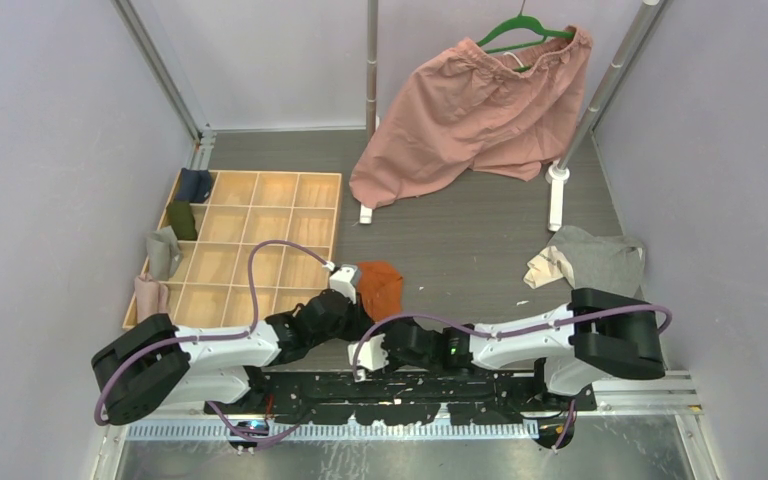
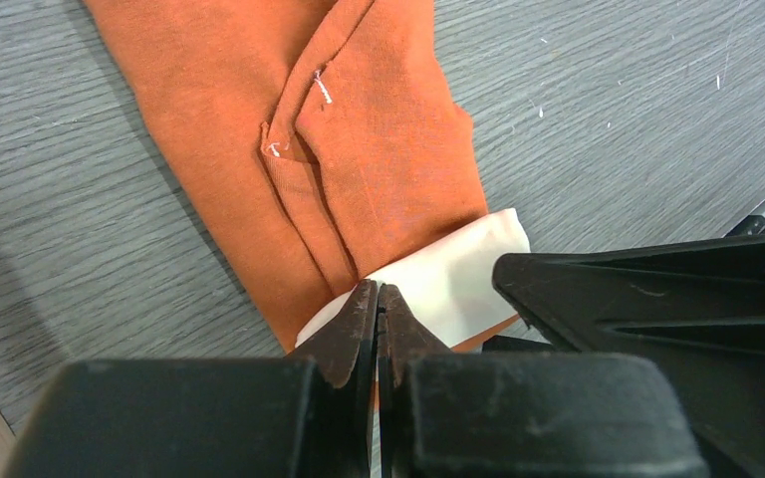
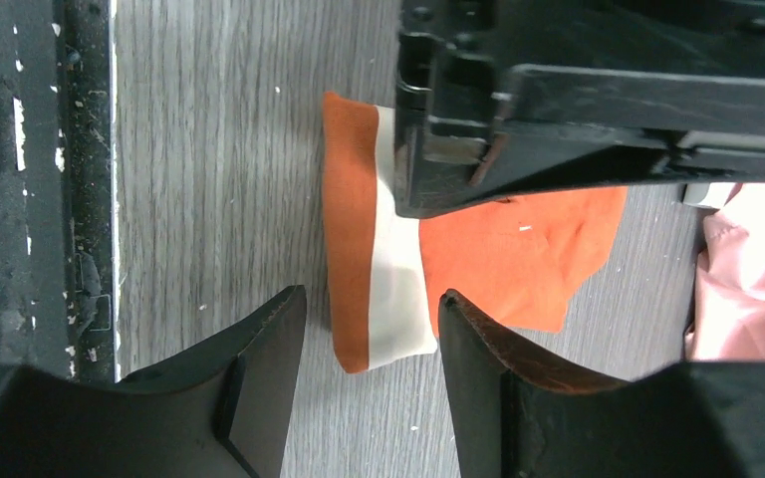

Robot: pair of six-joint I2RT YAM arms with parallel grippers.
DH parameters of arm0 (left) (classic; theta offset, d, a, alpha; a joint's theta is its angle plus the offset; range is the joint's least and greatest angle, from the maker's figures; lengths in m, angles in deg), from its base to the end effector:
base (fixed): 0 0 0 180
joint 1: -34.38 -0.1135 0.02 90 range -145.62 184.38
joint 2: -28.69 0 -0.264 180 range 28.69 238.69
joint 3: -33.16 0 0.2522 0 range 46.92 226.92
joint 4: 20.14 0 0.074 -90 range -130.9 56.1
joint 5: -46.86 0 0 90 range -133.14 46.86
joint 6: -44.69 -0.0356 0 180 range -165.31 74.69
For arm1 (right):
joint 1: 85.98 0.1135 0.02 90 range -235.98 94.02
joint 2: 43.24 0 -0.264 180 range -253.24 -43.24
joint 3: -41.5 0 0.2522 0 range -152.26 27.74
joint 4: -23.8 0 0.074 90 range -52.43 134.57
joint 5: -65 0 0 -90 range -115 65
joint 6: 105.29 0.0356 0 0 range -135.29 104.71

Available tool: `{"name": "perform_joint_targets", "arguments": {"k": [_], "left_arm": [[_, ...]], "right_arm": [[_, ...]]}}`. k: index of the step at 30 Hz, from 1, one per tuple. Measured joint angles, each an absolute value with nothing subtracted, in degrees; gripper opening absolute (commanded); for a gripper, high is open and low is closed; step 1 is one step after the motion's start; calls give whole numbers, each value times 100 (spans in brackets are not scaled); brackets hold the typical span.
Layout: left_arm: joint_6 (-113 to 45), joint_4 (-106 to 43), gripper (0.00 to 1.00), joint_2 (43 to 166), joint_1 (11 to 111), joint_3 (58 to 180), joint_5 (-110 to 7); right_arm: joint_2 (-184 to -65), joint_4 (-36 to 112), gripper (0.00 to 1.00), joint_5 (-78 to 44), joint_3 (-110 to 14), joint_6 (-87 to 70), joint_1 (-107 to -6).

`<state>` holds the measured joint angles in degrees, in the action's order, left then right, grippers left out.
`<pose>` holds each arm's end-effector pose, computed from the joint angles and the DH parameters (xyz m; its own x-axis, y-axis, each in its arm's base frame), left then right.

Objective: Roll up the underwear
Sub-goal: Roll the underwear to the center of the board.

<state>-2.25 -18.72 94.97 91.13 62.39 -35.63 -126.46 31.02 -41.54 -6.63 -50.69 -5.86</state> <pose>0.1157 -0.1680 0.1396 -0.7597 -0.0758 -0.6458 0.3451 0.7947 -0.4993 0.0572 0.2693 0.1579 0.4320 -0.7560 -0.4918 -0.8073 -0.0810 -0.5846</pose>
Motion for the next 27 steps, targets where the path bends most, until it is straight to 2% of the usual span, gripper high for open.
{"name": "perform_joint_targets", "arguments": {"k": [7, 9, 20, 27], "left_arm": [[-222, -1837, 1, 9545, 9113, 6239, -3563], [-222, -1815, 1, 9573, 9111, 6239, -3563], [-222, -1741, 1, 9632, 9111, 6239, -3561], [-222, -1844, 1, 9527, 9113, 6243, -3465]], "right_arm": [[-13007, 2844, 56, -4381, -663, -5399, -431], [-13112, 2713, 53, -4493, -663, -5471, -379], [-13472, 2400, 1, -4775, -682, -5375, -285], [-13317, 2424, 1, -4331, -682, -4599, -527]]}}
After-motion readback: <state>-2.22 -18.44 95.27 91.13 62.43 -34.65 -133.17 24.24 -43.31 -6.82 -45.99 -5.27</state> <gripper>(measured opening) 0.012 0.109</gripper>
